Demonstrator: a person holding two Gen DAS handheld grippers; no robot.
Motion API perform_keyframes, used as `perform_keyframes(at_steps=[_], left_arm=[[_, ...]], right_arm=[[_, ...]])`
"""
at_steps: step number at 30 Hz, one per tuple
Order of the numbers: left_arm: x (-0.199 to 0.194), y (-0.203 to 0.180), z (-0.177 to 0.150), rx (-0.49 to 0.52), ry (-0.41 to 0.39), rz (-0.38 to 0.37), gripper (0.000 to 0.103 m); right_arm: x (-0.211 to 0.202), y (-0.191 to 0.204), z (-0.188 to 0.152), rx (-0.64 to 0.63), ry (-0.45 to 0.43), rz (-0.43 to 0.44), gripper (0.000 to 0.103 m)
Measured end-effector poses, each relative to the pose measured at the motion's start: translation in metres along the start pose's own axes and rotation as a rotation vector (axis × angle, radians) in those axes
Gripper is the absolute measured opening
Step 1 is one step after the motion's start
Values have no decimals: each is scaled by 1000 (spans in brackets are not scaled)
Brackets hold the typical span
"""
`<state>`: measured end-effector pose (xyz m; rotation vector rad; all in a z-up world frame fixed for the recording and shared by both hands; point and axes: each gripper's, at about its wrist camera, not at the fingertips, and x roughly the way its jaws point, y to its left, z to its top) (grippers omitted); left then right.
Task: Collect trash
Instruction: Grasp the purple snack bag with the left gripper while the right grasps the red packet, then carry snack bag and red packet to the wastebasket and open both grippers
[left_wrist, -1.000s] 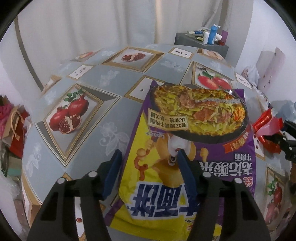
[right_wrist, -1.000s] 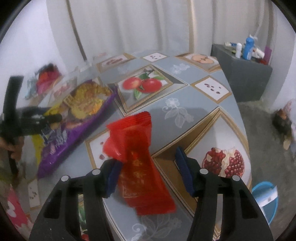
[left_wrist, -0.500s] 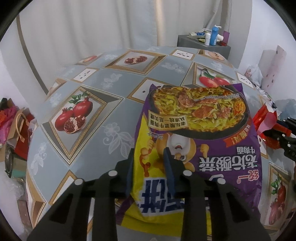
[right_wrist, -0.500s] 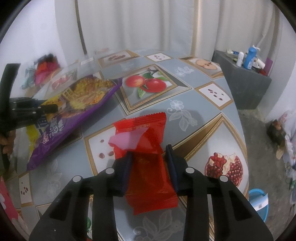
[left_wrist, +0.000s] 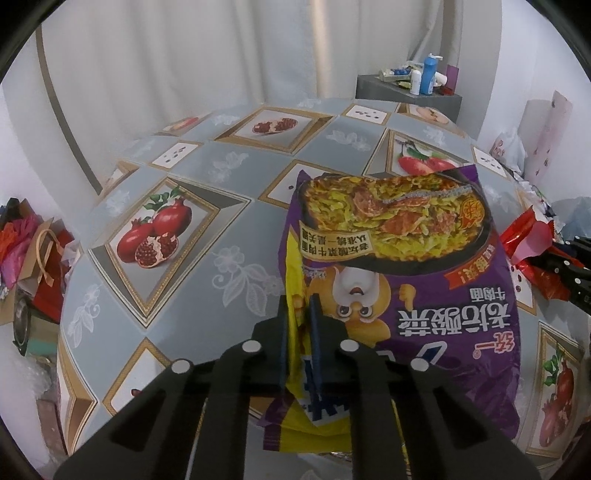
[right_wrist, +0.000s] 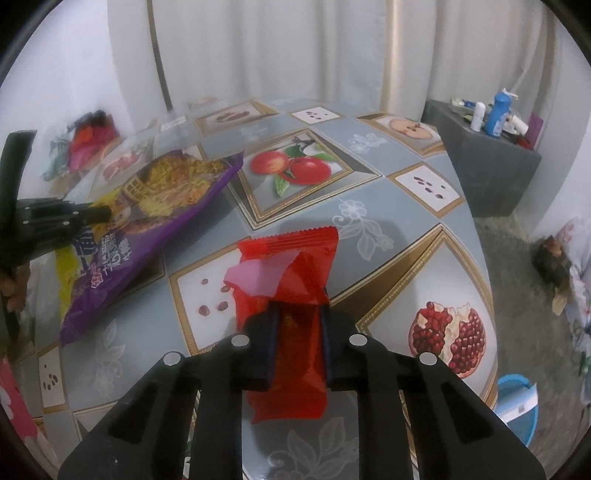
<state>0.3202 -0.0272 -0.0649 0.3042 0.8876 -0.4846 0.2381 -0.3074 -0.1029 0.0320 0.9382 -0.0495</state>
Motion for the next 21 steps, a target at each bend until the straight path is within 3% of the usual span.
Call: perform_keyframes(at_steps=[21], left_arm=[[-25, 4, 1, -54, -47, -50, 3]], right_arm=[[-10, -7, 1, 47, -34, 7, 8]])
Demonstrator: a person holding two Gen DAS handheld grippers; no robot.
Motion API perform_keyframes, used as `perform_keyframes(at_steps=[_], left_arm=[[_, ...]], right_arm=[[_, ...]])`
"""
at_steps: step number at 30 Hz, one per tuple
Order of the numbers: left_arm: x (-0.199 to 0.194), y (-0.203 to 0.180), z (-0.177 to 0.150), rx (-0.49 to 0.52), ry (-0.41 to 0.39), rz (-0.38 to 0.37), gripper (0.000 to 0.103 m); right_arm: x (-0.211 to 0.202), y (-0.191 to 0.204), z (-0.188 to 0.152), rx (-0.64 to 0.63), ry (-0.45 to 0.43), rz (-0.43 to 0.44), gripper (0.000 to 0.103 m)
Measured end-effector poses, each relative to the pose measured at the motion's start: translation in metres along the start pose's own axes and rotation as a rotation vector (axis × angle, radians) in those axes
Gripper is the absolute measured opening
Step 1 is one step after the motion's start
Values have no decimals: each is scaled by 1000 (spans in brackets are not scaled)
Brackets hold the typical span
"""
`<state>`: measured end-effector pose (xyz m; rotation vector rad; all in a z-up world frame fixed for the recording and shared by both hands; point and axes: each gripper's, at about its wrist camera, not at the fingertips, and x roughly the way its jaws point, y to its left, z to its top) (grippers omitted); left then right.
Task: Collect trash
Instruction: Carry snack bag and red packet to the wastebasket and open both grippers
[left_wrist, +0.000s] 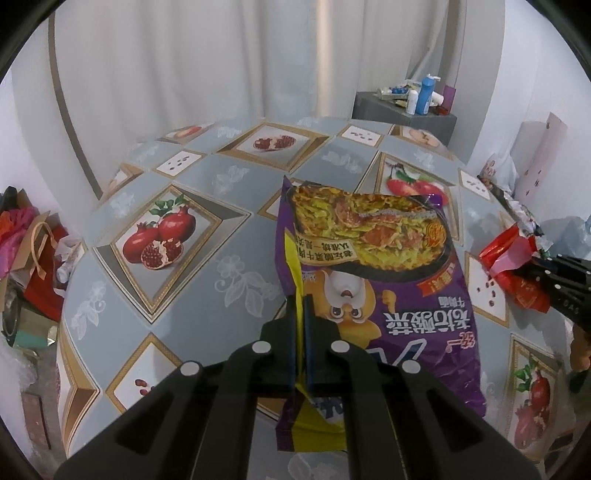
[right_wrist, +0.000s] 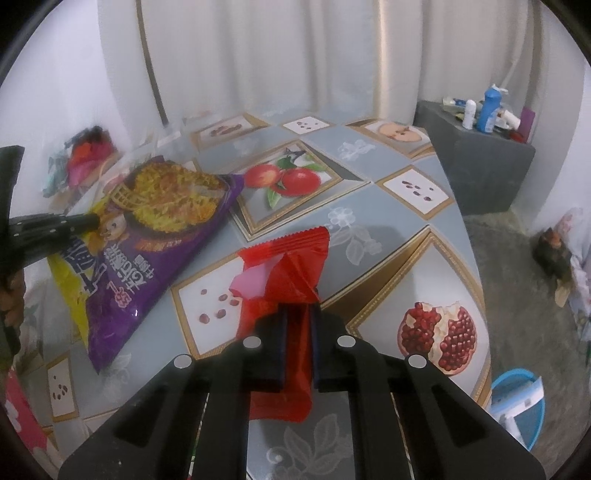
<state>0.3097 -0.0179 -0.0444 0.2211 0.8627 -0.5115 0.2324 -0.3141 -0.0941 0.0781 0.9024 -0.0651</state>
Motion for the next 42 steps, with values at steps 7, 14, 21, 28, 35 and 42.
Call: perform_keyframes(at_steps=[7, 14, 21, 28, 35, 42], left_arm=[[-17, -4, 6, -5, -40, -9, 3], [-43, -13, 17, 10, -93, -17, 2], [-81, -29, 29, 25, -168, -27, 2], [-115, -59, 39, 57, -217, -63, 2], [-135, -128, 51, 144, -236, -160, 2], [-120, -239, 71, 291, -204, -310, 2]], right_arm=[[-12, -5, 1, 13, -23, -7, 7], [-32, -11, 2, 30, -60, -10, 7], [-67, -18, 1, 51, -123, -17, 7], [-114, -45, -15, 107, -197, -48, 7], [-164, -93, -48, 201, -255, -131, 7], [-212, -171, -104, 355, -267, -307, 7]])
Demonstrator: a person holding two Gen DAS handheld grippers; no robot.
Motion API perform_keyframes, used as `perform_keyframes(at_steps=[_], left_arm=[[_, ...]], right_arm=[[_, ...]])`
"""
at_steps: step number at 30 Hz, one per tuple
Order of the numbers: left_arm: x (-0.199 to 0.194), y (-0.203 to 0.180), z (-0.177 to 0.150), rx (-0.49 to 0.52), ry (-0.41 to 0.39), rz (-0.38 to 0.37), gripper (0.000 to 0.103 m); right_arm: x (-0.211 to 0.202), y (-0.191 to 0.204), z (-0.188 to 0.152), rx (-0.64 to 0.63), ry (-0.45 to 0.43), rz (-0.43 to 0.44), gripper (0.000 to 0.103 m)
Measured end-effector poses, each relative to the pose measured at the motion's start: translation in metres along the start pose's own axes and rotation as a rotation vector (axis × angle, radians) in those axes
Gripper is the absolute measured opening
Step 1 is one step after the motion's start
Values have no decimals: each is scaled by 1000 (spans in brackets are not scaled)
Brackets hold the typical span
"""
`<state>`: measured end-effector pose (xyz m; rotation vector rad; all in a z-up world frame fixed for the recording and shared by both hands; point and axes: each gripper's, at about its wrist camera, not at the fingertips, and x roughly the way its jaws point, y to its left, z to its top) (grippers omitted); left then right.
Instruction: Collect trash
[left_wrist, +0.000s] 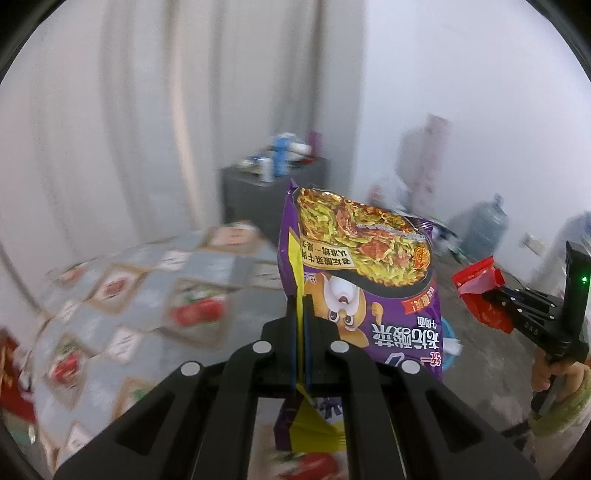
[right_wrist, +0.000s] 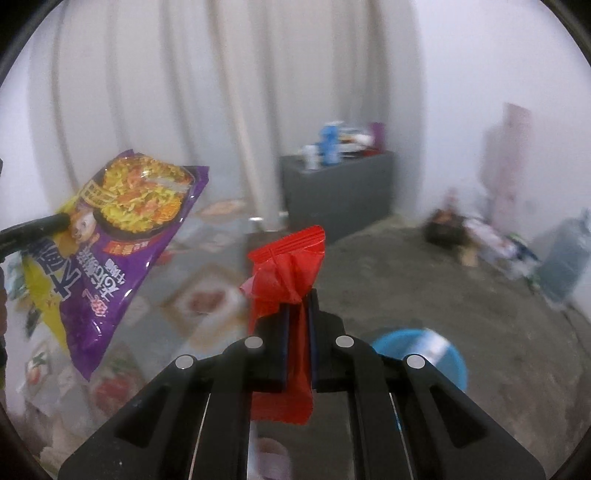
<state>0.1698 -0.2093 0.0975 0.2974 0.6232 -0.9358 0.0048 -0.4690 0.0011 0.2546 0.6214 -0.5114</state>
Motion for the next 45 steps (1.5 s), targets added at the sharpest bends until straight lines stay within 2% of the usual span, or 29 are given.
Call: perform_keyframes(at_steps=[4, 7, 12, 16, 21, 23, 25, 26, 27, 30, 33, 38, 45], left_arm=[[50, -60, 16, 84, 67, -73, 3], [103, -113, 22, 170, 143, -114, 3], [188, -184, 17, 306, 251, -124, 3], [258, -222, 8, 375, 328, -112, 3], [334, -244, -7, 383, 433, -104, 4], [356, -251, -13, 376, 461, -129, 8], [379, -257, -24, 374, 508, -144, 28], [386, -259, -29, 374, 530, -151, 36], [395, -261, -35, 374, 558, -149, 49], [399, -259, -39, 352, 576, -136, 52], [389, -254, -31, 314, 556, -165, 58], [355, -252, -8, 318, 472, -182, 61], [282, -228, 32, 269, 326, -203, 64]], right_arm=[[-1, -65, -23, 135, 20, -79, 7], [10, -102, -42, 220, 49, -110, 7], [52, -148, -65, 324, 127, -143, 7], [95, -184, -82, 429, 188, -130, 7], [143, -212, -94, 509, 244, -127, 8], [167, -221, -100, 524, 269, -120, 11], [186, -233, -113, 552, 314, -125, 17], [198, -241, -121, 579, 343, -127, 35], [203, -246, -128, 598, 361, -141, 48], [206, -258, -143, 654, 371, -172, 49], [191, -262, -147, 699, 332, -161, 52], [164, -257, -138, 666, 290, -183, 53], [141, -238, -116, 560, 224, -178, 54]])
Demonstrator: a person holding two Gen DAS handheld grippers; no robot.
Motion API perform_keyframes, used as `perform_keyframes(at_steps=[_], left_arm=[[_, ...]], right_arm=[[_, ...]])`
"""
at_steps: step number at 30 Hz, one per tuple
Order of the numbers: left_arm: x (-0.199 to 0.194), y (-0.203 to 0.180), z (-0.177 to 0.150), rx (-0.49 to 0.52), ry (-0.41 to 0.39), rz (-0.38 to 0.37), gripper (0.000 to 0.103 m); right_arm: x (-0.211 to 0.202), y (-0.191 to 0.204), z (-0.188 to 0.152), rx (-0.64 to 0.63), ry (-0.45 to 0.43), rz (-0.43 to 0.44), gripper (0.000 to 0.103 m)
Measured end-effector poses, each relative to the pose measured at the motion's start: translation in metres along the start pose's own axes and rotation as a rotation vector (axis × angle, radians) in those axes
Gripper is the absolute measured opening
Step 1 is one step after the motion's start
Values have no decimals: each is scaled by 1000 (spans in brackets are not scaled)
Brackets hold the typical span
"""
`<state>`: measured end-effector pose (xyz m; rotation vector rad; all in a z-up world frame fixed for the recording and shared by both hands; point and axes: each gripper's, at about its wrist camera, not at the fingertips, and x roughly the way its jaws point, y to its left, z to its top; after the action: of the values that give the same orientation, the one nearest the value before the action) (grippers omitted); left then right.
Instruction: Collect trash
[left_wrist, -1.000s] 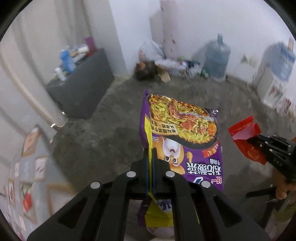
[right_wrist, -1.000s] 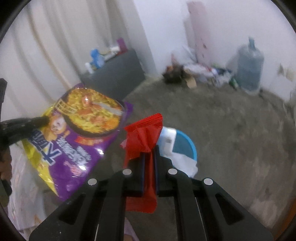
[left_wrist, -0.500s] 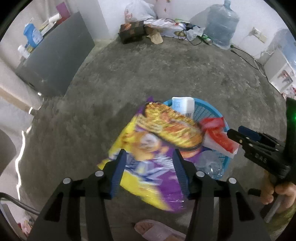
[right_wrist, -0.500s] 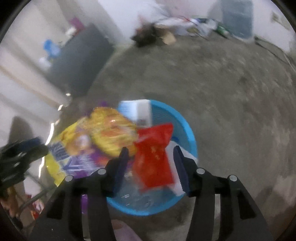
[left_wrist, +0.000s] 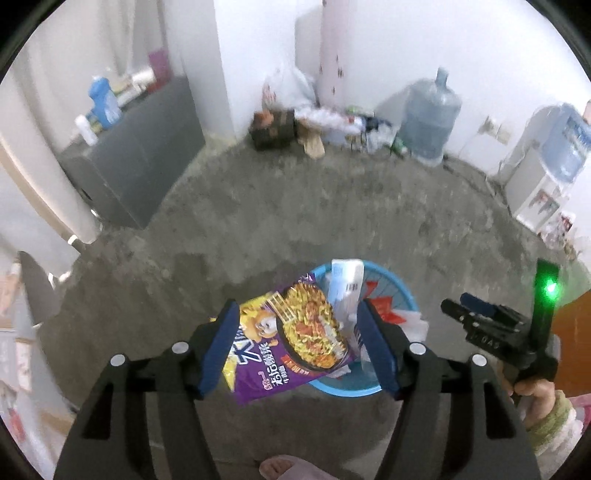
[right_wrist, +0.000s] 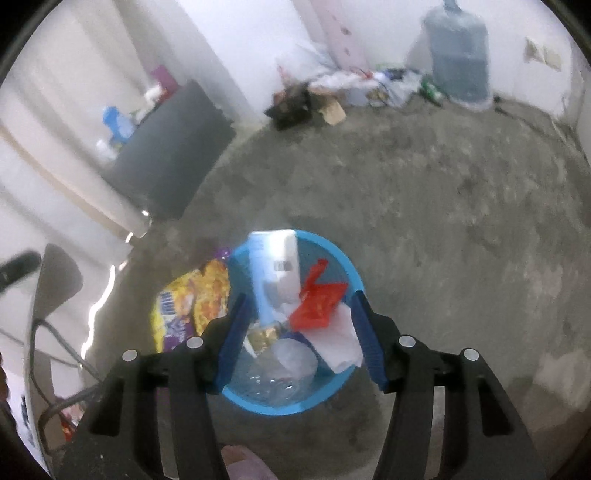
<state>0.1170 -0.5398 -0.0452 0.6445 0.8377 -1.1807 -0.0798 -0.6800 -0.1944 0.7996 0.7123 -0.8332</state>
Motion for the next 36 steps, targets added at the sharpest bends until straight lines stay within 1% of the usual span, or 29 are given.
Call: perform_keyframes(at_steps=[3, 5, 8, 11, 13, 16, 17, 19, 22, 25, 27, 29, 30, 31, 33, 34, 36], left_arm=[[-36, 7, -6, 9, -53, -6, 64], [-56, 15, -13, 22, -76, 6, 65], [-87, 31, -30, 39, -114, 28, 66], [-113, 57, -53, 16, -133, 49, 69], [-128, 81, -71, -30, -131, 77, 73], [-144, 115, -96, -103, -134, 132, 74], [-153, 129, -107, -137, -145, 157, 74], [-170, 156, -128, -214, -170, 200, 78], [-191, 189, -156, -311, -195, 251, 80], [-212, 214, -179, -384, -221, 300, 82], [-222, 226, -190, -424, -239, 323, 82], [-228, 236, -197, -457, -250, 335, 83], [-230, 240, -201, -468, -252, 338, 83], [-231, 244, -205, -478, -252, 341, 83], [-232, 246, -208, -484, -253, 341, 83], [-234, 246, -210, -485, -252, 339, 83], [-234, 248, -210, -483, -250, 342, 83]], right_arm=[[-3, 22, 0, -48, -8, 42, 54], [4, 36, 1, -63, 16, 72, 55], [20, 58, 2, -95, 41, 91, 55], [32, 78, -1, -96, 72, 139, 55], [43, 92, -6, -109, 102, 160, 55], [60, 118, -19, -162, 158, 187, 55], [65, 125, -23, -180, 173, 193, 55], [74, 138, -32, -204, 198, 189, 55], [82, 157, -51, -268, 230, 190, 55], [91, 181, -79, -342, 271, 199, 55], [92, 191, -98, -374, 282, 188, 55], [96, 194, -124, -386, 252, 148, 55], [95, 192, -131, -373, 230, 126, 56], [99, 183, -144, -336, 202, 101, 58], [107, 168, -164, -254, 180, 62, 63], [113, 164, -172, -241, 171, 31, 63], [135, 158, -193, -279, 169, -42, 63]])
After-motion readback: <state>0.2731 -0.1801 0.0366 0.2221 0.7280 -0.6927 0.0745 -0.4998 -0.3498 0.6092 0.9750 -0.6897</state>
